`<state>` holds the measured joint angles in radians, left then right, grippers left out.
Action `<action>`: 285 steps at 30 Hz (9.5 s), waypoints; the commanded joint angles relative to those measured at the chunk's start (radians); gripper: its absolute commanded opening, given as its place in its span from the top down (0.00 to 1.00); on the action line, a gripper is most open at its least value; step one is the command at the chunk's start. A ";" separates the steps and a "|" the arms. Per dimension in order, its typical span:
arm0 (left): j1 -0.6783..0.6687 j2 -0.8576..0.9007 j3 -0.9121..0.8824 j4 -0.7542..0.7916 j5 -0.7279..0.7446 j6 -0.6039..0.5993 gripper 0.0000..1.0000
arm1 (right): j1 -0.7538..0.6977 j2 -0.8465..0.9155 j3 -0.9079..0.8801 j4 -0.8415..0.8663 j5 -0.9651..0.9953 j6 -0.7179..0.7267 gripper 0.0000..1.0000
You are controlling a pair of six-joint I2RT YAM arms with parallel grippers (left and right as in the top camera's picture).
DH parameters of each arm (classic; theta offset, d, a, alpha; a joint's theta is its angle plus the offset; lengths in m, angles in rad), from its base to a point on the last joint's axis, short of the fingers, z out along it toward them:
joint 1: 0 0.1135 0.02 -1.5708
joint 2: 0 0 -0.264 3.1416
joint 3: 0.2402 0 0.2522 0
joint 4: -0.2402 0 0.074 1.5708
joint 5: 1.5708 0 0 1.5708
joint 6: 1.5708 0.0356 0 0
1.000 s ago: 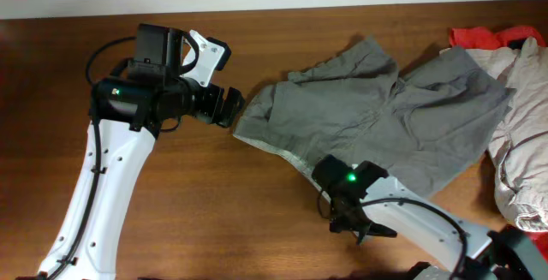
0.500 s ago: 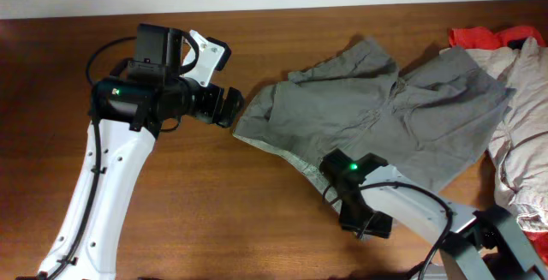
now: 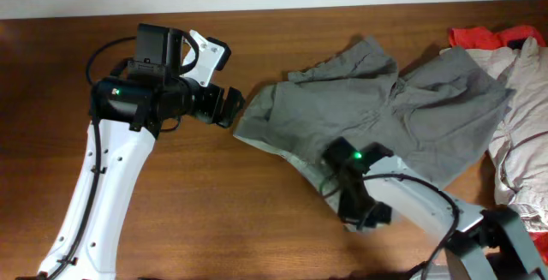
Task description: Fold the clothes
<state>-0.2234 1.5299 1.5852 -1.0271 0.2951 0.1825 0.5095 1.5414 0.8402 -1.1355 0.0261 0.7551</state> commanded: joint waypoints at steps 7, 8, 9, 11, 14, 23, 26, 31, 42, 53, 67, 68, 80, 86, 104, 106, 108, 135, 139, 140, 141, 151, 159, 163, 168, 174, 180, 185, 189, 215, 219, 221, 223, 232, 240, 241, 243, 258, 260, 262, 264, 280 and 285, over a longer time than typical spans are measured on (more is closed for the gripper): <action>-0.003 0.009 -0.005 0.030 -0.064 -0.009 0.01 | 0.304 -0.004 0.312 0.078 -0.225 -0.161 0.96; -0.003 0.009 -0.003 0.031 -0.109 -0.009 0.01 | 0.354 -0.004 0.326 0.119 -0.225 -0.161 0.96; -0.003 0.009 -0.001 0.031 -0.143 -0.009 0.01 | 0.380 -0.004 0.329 0.143 -0.225 -0.161 0.96; -0.003 0.009 0.007 0.030 -0.214 -0.009 0.01 | 0.445 -0.004 0.329 0.207 -0.225 -0.161 0.96; -0.003 0.009 0.024 0.032 -0.261 -0.009 0.01 | 0.532 -0.003 0.329 0.288 -0.223 -0.190 0.96; -0.003 0.009 0.032 0.047 -0.267 -0.009 0.01 | 0.628 -0.010 0.342 0.361 -0.112 -0.418 0.69; -0.003 0.009 0.032 0.047 -0.276 -0.009 0.01 | 0.575 -0.050 0.350 0.362 -0.046 -0.418 0.64; -0.003 0.009 0.032 0.041 -0.276 -0.010 0.01 | 0.367 -0.167 0.357 0.356 -0.014 -0.399 0.27; -0.003 0.013 0.031 0.018 -0.123 -0.067 0.01 | -0.444 -0.061 0.357 0.401 -0.430 -0.640 0.16; -0.003 0.222 -0.013 -0.067 -0.080 -0.133 0.04 | -0.612 0.307 0.357 0.747 -0.569 -0.718 0.20; -0.003 0.504 -0.044 -0.057 -0.029 -0.138 0.28 | -0.567 0.534 0.357 1.079 -0.568 -0.687 0.28; -0.003 0.514 -0.044 -0.055 -0.029 -0.138 0.29 | -0.557 0.546 0.357 1.093 -0.568 -0.688 0.31; -0.003 0.602 -0.046 -0.040 -0.029 -0.138 0.32 | -0.623 0.421 0.454 0.951 -0.496 -0.688 0.96; -0.003 0.602 -0.046 -0.024 -0.029 -0.138 0.32 | -0.681 0.248 0.518 0.873 -0.397 -0.688 0.96; -0.003 0.602 -0.045 0.072 -0.025 -0.138 0.04 | -0.681 0.196 0.519 0.647 0.154 -0.491 0.68; -0.003 0.602 -0.045 0.098 -0.024 -0.138 0.01 | -0.681 0.196 0.519 0.585 0.166 -0.466 0.63; -0.003 0.602 -0.045 0.121 -0.024 -0.138 0.01 | -0.681 0.196 0.519 0.528 0.146 -0.399 0.55; -0.174 0.636 0.098 0.163 0.080 -0.356 0.43 | -0.680 -0.316 0.519 0.423 -0.594 -0.627 0.41; -0.173 0.697 0.098 0.156 0.082 -0.432 0.43 | -0.680 -0.441 0.519 0.402 -0.591 -0.627 0.35; -0.172 0.710 0.098 0.156 0.082 -0.451 0.43 | -0.680 -0.457 0.519 0.396 -0.591 -0.627 0.35; -0.172 0.721 0.098 0.157 0.084 -0.468 0.43 | -0.680 -0.476 0.519 0.386 -0.591 -0.628 0.34; -0.174 0.776 0.098 0.250 0.167 -0.465 0.54 | -0.680 -0.508 0.519 0.271 -0.537 -0.628 0.35; -0.153 0.764 0.100 0.268 0.233 -0.450 0.73 | -0.680 -0.508 0.519 0.259 -0.537 -0.628 0.36; -0.136 0.748 0.101 0.280 0.233 -0.442 0.79 | -0.680 -0.508 0.519 0.259 -0.537 -0.628 0.36; -0.124 0.739 0.101 0.280 0.214 -0.433 0.99 | -0.680 -0.508 0.519 0.248 -0.509 -0.628 0.36; -0.016 0.684 0.103 0.223 0.081 -0.432 0.99 | -0.680 -0.507 0.519 0.240 -0.499 -0.628 0.36; 0.138 0.619 0.103 0.153 0.075 -0.394 0.99 | -0.680 -0.495 0.519 0.237 -0.484 -0.628 0.36; 0.206 0.603 0.103 0.082 0.035 -0.311 1.00 | -0.680 -0.444 0.518 0.209 -0.484 -0.627 0.36; 0.234 0.603 0.103 0.040 -0.034 -0.287 0.99 | -0.680 -0.347 0.518 0.138 -0.484 -0.624 0.36; 0.237 0.603 0.103 -0.025 -0.057 -0.233 0.99 | -0.553 0.519 0.518 0.949 -0.527 -0.298 0.27; 0.235 0.603 0.102 -0.022 -0.057 -0.234 0.99 | -0.531 0.582 0.518 0.983 -0.452 -0.259 0.30; 0.233 0.603 0.103 -0.021 -0.057 -0.234 0.99 | -0.530 0.603 0.518 0.998 -0.432 -0.245 0.32; 0.233 0.603 0.102 -0.018 -0.057 -0.234 1.00 | -0.530 0.612 0.518 1.026 -0.431 -0.245 0.43; 0.233 0.603 0.102 -0.018 -0.092 -0.234 1.00 | -0.591 0.548 0.521 1.109 -0.507 -0.249 0.96; 0.233 0.603 0.102 -0.022 -0.094 -0.234 0.99 | -0.702 0.409 0.522 0.734 -0.507 -0.262 0.96; 0.233 0.603 0.102 -0.022 -0.094 -0.234 0.99 | -0.705 0.407 0.522 0.705 -0.502 -0.279 0.96; 0.233 0.603 0.103 -0.023 -0.093 -0.234 0.99 | -0.706 0.406 0.521 0.640 -0.484 -0.317 0.73; 0.205 0.556 0.311 -0.105 -0.014 -0.158 0.74 | -0.653 0.232 0.531 0.711 -0.596 -0.745 0.40; 0.175 0.557 0.315 -0.057 0.044 -0.131 0.73 | -0.624 0.239 0.531 0.721 -0.594 -0.775 0.36; 0.134 0.566 0.314 -0.034 0.056 -0.117 0.76 | -0.593 0.253 0.531 0.750 -0.587 -0.778 0.32; 0.082 0.584 0.314 -0.032 0.056 -0.071 0.83 | -0.562 0.279 0.531 0.791 -0.570 -0.777 0.32; -0.164 0.814 0.314 -0.167 -0.103 -0.066 0.99 | -0.492 0.442 0.532 0.943 -0.484 -0.734 0.21; -0.196 0.840 0.310 -0.293 -0.063 -0.098 0.99 | -0.492 0.442 0.532 0.944 -0.485 -0.716 0.21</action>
<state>-0.3912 2.3508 1.8935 -1.2716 0.2085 0.1253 0.0166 1.9800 1.3624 -0.1944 -0.4747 0.0216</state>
